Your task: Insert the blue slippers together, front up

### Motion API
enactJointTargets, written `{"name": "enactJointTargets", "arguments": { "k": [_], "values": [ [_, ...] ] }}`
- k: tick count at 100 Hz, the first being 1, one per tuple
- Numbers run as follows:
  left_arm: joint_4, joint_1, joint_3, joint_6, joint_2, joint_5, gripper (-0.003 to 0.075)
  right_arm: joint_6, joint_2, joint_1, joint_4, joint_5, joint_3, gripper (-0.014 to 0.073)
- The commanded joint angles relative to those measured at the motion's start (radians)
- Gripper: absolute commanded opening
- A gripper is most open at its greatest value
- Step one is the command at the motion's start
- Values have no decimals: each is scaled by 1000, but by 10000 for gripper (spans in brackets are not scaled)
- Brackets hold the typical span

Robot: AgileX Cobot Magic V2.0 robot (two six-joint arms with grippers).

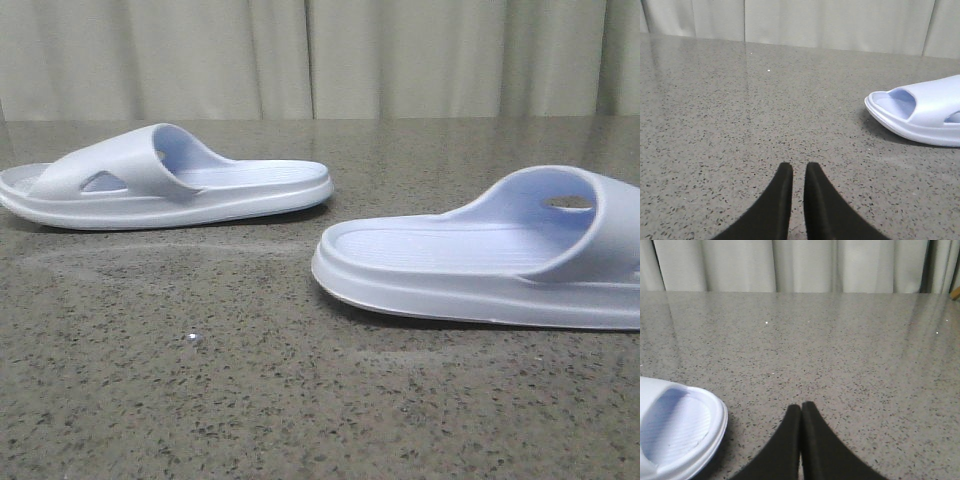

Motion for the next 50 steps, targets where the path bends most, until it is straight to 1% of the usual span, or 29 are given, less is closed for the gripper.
{"name": "enactJointTargets", "arguments": {
  "k": [1,14,29,50],
  "values": [
    [-6,4,9,-7,-29,-81,15,1,4,-7,-7,-78,21,-79],
    [-6,4,9,-7,-29,-81,15,1,4,-7,-7,-87,21,-79],
    [-6,4,9,-7,-29,-81,15,1,4,-7,-7,-139,21,-79],
    [-8,4,9,-7,-29,-146,15,1,4,-7,-7,-190,21,-79]
  ]
}}
